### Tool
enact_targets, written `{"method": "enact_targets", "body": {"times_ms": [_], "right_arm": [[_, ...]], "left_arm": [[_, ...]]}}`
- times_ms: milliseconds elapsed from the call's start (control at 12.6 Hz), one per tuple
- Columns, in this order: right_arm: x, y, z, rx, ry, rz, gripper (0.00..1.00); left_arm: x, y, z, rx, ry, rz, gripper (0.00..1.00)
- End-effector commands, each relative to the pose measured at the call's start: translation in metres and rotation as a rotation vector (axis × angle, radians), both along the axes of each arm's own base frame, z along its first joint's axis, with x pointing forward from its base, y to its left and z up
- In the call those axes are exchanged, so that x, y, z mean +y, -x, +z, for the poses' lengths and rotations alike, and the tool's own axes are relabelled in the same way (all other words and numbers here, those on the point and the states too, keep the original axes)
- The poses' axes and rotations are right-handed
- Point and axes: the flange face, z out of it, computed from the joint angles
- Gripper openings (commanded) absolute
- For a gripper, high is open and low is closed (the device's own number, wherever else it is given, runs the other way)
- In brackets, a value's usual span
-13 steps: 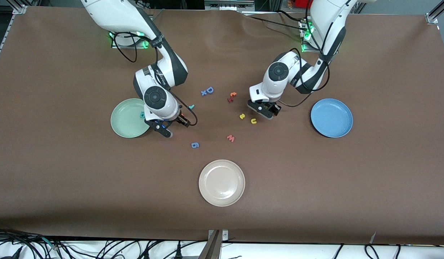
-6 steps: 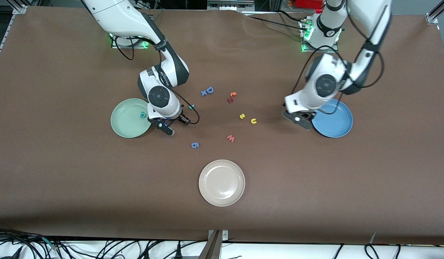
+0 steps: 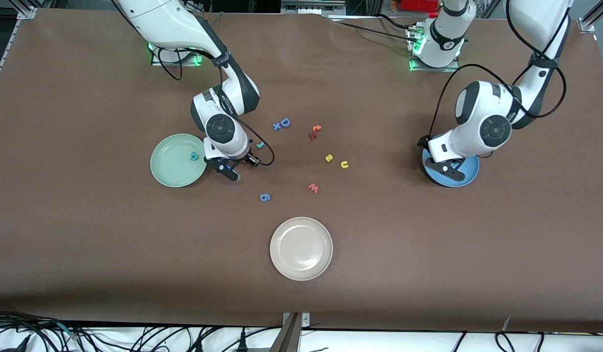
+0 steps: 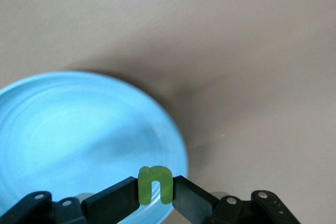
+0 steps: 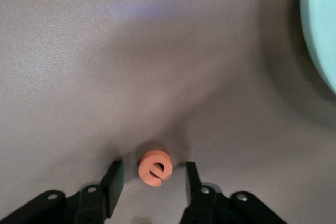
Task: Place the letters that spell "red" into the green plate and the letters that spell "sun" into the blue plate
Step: 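Carry the n to the blue plate while the right gripper grasps the e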
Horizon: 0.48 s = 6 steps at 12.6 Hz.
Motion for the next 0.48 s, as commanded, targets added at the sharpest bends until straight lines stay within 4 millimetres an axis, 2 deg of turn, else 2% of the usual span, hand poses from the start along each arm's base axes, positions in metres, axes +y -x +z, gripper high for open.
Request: {"method": "enact_targets", "body": {"times_ms": [0,79,238,318,397], "right_arm": [[-0.002,0.006,0.000,-0.003,-0.002,-0.013,0.48],[-0.003,0.006,-0.004,0.001,0.002,-0.012,0.47],[-0.003,0.006,-0.004,-0.001,0.000,-0.012,0.44],[-0.003,0.006,-0.004,-0.001,0.000,-0.012,0.39],[-0.003,0.006,-0.004,-0.001,0.000,-0.010,0.32]], "left_arm": [[0.026,0.003,-0.027,0.047,0.021,0.022,0.19],[0.033,0.003,-0.036,0.046,0.018,0.037,0.19],[0.040,0.003,-0.041,0.044,0.014,0.048,0.21],[0.039,0.002,-0.041,0.041,0.013,0.048,0.26],[0.040,0.000,-0.040,0.037,0.012,0.053,0.36]]}}
